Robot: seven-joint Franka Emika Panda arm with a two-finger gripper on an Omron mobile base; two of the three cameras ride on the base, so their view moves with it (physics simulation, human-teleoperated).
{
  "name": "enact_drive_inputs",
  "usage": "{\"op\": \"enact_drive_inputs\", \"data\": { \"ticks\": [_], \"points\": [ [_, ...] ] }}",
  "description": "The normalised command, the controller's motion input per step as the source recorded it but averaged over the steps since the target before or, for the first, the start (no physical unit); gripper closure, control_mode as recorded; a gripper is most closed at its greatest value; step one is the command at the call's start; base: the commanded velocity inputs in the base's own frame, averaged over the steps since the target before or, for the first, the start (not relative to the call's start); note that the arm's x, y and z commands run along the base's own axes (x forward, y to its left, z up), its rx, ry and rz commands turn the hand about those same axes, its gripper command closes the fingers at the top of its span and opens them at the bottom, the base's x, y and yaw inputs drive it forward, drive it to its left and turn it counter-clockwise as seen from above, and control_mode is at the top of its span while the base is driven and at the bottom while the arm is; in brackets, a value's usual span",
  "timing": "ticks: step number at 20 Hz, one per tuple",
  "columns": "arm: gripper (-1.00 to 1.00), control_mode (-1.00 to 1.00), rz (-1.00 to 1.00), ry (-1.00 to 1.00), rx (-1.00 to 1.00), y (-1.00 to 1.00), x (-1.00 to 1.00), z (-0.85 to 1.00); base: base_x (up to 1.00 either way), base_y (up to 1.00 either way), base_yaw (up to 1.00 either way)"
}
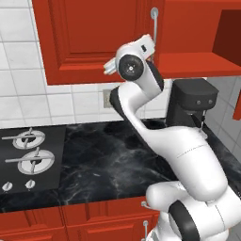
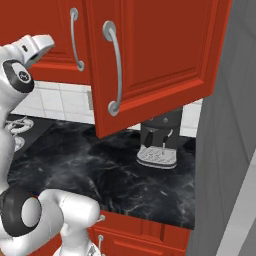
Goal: Close all open cabinet doors.
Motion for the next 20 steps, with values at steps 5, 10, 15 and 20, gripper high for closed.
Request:
{"op": "enact_drive_inputs", "data": {
  "ticks": [5, 10, 15, 20],
  "points": [
    [-1.0, -1.0, -0.2, 0.0, 0.1, 0.0, -1.0, 0.0, 0.0, 0.0, 0.0],
    [-1.0, -1.0, -0.22, 0.0, 0.14, -0.02, -1.0, 0.0, 0.0, 0.0, 0.0],
    [-1.0, -1.0, -0.17, 0.0, 0.15, -0.23, -1.0, 0.0, 0.0, 0.0, 0.0],
    [-1.0, -1.0, -0.05, 0.0, 0.14, -0.61, -1.0, 0.0, 0.0, 0.0, 0.0]
  ]
}}
